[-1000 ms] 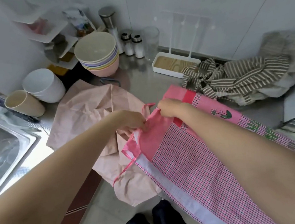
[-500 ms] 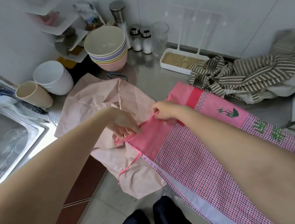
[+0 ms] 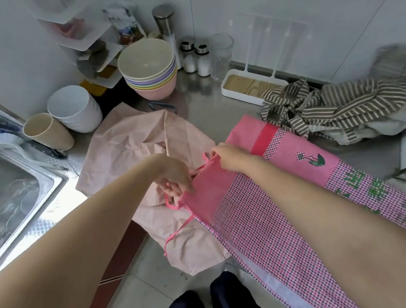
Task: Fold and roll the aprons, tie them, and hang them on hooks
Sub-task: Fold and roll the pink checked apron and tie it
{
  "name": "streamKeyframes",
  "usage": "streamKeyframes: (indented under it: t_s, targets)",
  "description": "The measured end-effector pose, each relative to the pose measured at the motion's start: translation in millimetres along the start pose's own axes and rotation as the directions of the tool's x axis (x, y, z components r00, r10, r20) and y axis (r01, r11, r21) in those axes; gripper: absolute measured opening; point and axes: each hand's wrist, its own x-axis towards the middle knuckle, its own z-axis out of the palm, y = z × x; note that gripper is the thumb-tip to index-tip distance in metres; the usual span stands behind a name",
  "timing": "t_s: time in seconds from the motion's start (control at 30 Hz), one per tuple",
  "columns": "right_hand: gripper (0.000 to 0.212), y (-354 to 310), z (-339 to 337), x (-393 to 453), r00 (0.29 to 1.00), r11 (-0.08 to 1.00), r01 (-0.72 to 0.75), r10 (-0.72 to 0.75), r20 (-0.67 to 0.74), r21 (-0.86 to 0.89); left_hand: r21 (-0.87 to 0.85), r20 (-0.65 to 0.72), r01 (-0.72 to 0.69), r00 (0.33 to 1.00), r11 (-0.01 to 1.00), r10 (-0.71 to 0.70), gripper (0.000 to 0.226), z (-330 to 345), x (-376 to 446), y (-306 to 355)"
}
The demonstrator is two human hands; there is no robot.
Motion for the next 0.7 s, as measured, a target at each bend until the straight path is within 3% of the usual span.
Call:
streamKeyframes:
  t_s: [0.07,0.17,0.27,0.37,0.5,0.63,0.7]
  targets:
    - [0.061,6.1,-1.5,0.0,0.998,0.992,-0.002,-0.006,-0.062,-0.126,0.034,0.009,0.077,0.997,0.996,-0.077,0.001,0.1,-1.2,3.3]
    - [0.08,17.7,-4.2,-0.9,0.978,0.982,-0.133,0.107,-0.179,-0.135,0.171,-0.081,0.124,0.99,0.977,-0.112,0.027,-8.8,2.3,15.2]
    - [0.077,33.3,-8.3,-4.6,0.939,0.928,-0.339,0.323,-0.118,-0.153,0.247,-0.232,0.102,0.972,0.963,-0.044,0.031,-16.8,9.6,27.6]
    - [0.086,51.8,-4.7,-6.4,0.883,0.879,-0.46,0.468,0.046,-0.125,0.186,-0.224,0.076,0.974,0.98,-0.033,0.019,-12.8,17.4,39.2]
    - [0.095,66.8,0.4,-3.9,0.901,0.904,-0.422,0.426,0.085,-0.066,0.259,-0.281,0.071,0.96,0.963,0.005,0.018,-2.1,33.5,39.5]
    - [0.083,75.4,1.0,-15.2,0.951,0.947,-0.31,0.308,-0.038,-0.084,0.291,-0.277,0.135,0.959,0.947,-0.052,0.006,-1.1,32.9,36.2]
    - [0.073,76.9,6.3,-24.5,0.953,0.952,-0.292,0.28,-0.119,-0.097,0.325,-0.279,0.171,0.957,0.93,-0.079,0.02,-0.4,29.7,35.2]
